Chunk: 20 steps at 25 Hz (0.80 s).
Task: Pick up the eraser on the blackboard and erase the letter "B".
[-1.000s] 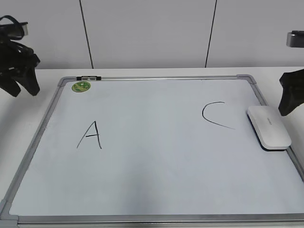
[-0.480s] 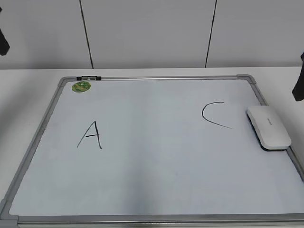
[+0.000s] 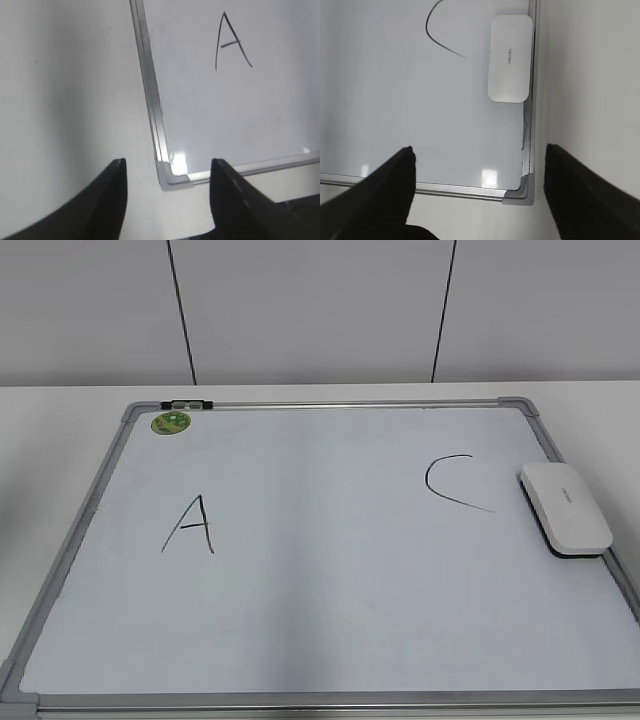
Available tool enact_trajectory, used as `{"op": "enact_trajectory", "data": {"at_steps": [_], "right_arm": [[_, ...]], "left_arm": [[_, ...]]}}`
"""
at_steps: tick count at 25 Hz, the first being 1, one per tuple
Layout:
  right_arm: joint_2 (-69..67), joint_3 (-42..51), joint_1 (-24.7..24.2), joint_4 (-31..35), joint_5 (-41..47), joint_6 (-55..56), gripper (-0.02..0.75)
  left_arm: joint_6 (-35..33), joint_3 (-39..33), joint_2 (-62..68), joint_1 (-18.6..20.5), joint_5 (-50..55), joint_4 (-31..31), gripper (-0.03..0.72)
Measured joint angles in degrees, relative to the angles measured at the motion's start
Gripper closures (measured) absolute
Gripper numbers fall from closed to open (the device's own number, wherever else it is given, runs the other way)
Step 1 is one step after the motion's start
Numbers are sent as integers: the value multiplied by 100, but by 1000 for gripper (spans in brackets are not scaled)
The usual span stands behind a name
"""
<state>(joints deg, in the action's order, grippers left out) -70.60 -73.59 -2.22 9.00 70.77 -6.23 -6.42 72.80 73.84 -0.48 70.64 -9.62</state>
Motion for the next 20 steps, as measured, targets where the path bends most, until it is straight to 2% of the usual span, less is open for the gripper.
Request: {"op": "enact_trajectory", "data": {"at_steps": [9, 12, 16, 20], "right_arm": [[1828, 492, 0, 111, 90, 215, 146], [2543, 796, 0, 124, 110, 249, 146], [3397, 1263, 88, 97, 136, 249, 146], [4338, 1906, 171, -228, 156, 249, 146]], "left_arm": [[165, -2077, -2397, -11, 65, -71, 299], [174, -2638, -3050, -145, 87, -182, 299], [178, -3127, -3732, -286, 96, -142, 299], [187, -3272, -4318, -339, 110, 60, 299]]}}
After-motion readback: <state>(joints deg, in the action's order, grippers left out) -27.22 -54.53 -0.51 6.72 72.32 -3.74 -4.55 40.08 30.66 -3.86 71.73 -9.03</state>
